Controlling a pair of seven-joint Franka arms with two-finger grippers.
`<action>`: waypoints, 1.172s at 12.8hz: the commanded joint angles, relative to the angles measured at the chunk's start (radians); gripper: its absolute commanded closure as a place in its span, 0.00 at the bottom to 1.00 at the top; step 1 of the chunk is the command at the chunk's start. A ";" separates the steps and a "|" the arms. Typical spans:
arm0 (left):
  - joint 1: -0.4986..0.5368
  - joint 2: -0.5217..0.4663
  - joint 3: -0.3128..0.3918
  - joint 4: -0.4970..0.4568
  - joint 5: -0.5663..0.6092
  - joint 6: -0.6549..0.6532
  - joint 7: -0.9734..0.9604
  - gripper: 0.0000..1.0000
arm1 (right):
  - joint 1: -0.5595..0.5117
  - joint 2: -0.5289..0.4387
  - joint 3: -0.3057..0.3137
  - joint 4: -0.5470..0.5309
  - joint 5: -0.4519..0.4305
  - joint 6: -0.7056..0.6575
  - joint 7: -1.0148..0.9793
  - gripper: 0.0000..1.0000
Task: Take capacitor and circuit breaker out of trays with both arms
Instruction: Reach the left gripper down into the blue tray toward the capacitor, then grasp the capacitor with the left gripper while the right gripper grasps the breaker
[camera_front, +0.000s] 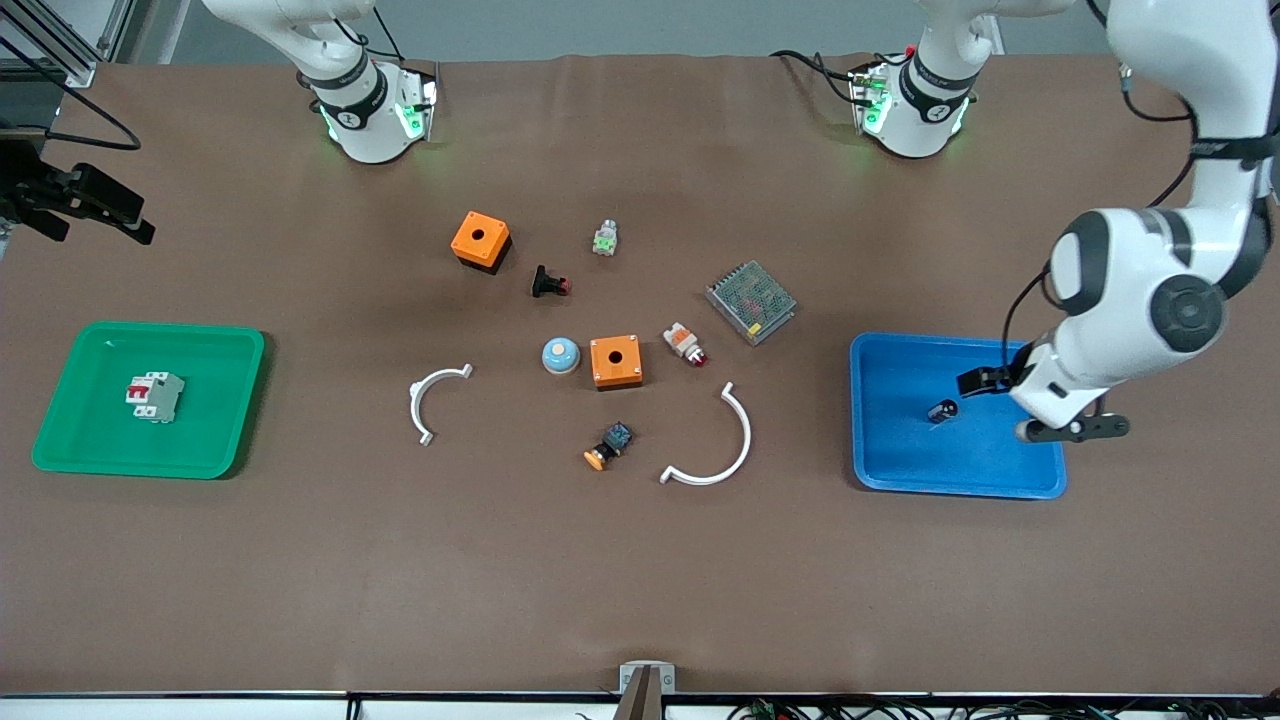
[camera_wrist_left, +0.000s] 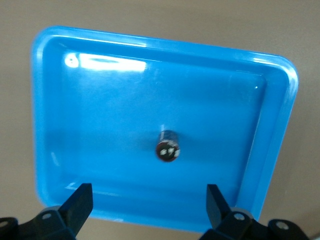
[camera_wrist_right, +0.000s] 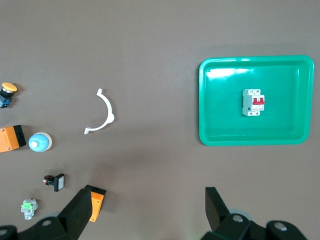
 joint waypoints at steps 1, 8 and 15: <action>-0.019 0.056 0.001 -0.001 0.001 0.087 -0.030 0.01 | -0.061 0.137 0.002 0.040 -0.011 0.037 0.008 0.00; -0.008 0.087 0.001 -0.118 0.032 0.242 -0.029 0.01 | -0.278 0.334 0.001 -0.053 -0.035 0.304 -0.267 0.00; -0.006 0.124 0.000 -0.104 0.030 0.291 -0.038 0.34 | -0.429 0.498 0.004 -0.281 -0.031 0.848 -0.491 0.00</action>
